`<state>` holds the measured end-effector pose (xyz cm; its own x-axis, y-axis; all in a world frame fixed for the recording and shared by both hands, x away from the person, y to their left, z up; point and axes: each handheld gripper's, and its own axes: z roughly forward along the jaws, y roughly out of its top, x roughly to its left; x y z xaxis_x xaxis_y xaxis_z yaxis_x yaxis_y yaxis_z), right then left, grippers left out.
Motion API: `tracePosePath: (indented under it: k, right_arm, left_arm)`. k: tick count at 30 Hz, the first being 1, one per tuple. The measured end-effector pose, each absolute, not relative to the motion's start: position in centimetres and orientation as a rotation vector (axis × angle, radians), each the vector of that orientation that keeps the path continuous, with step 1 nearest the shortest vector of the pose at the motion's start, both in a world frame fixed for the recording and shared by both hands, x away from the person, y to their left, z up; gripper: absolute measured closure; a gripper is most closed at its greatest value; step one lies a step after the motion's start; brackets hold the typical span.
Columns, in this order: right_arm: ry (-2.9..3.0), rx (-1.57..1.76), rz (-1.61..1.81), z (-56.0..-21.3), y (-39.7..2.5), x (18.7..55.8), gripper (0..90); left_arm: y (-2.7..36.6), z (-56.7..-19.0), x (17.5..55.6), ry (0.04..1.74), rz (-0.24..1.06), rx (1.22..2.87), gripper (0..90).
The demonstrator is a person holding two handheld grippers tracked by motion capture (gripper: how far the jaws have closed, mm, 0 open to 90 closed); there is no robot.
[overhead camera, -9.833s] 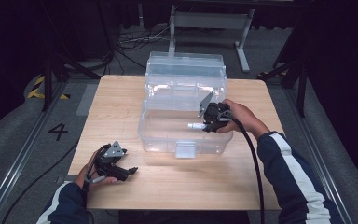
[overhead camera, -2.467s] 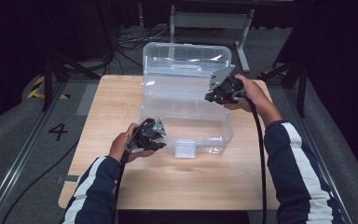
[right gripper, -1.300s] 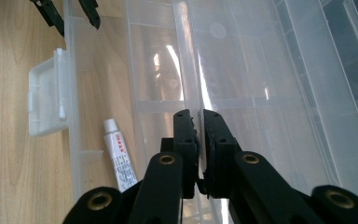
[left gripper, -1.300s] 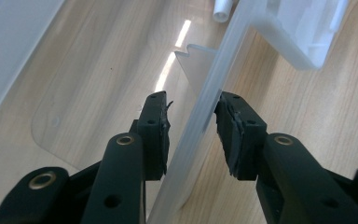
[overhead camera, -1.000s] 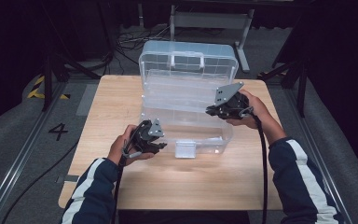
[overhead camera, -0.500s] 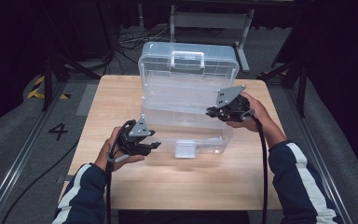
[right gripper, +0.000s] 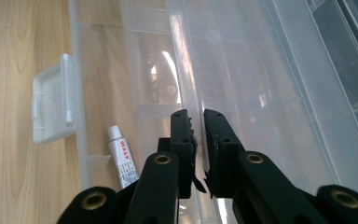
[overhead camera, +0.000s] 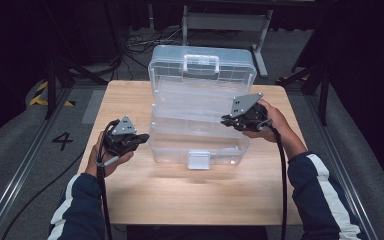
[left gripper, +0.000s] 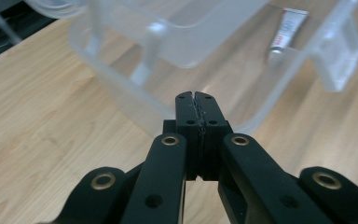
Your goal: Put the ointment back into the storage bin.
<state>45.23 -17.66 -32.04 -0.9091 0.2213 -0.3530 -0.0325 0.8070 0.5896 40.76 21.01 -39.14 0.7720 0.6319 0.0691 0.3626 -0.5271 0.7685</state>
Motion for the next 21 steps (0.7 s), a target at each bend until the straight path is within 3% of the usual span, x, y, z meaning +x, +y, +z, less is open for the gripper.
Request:
tracePosePath:
  k: [21]
  right_arm:
    - [2.572, 0.136, 0.875, -32.4, -17.9, 44.9, 82.8]
  left_arm:
    - [20.7, -36.0, 48.4, 0.835, 0.521, 1.965, 90.0]
